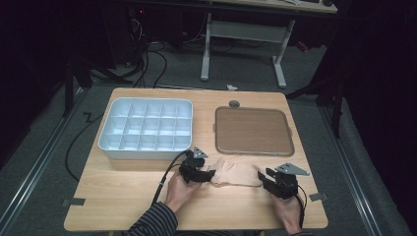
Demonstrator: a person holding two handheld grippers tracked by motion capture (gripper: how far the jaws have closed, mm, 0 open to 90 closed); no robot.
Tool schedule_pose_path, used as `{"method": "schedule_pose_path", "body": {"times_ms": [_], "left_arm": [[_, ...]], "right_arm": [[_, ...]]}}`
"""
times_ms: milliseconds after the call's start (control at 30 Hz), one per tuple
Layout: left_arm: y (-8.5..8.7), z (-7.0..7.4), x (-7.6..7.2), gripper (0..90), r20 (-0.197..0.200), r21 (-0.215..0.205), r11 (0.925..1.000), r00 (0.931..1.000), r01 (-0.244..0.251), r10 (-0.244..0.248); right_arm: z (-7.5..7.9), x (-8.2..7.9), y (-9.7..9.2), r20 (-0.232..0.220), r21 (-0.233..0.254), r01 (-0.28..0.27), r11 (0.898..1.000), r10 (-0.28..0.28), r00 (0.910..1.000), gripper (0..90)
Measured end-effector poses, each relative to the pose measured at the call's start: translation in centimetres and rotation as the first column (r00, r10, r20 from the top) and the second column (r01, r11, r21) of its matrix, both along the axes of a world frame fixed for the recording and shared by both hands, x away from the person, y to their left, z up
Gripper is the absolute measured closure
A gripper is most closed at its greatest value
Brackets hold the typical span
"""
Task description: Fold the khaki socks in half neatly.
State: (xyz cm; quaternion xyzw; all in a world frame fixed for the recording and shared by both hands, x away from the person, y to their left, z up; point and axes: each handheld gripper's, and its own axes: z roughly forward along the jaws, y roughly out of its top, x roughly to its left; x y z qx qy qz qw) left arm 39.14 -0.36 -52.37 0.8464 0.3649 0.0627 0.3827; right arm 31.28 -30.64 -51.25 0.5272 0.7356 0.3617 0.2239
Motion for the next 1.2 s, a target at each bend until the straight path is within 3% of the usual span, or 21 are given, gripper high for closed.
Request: {"method": "schedule_pose_path", "body": {"times_ms": [267, 567, 1200], "left_arm": [[-0.3, -0.1, 0.0, 47.0, 0.031, 0.017, 0.9998, 0.9995, -0.005, 0.004], [-0.9, 0.0, -0.6, 57.4, 0.069, 0.065, 0.9976, 0.9972, 0.022, -0.027], [-0.7, 0.0, -0.3, 81.1, 0.024, 0.024, 0.9981, 0.9981, 0.057, -0.057]], "right_arm": [[-0.6, 0.8, 0.3, -0.044, -0.01, -0.001, 1.0, 0.0, 0.999, 64.9], [-1.3, 1.0, 0.0, -0.078, -0.009, -0.005, 1.0, 0.004, 0.997, 71.6], [-1.3, 1.0, 0.2, -0.083, -0.011, -0.037, 0.999, 0.036, 0.9959, 80.5]]}}
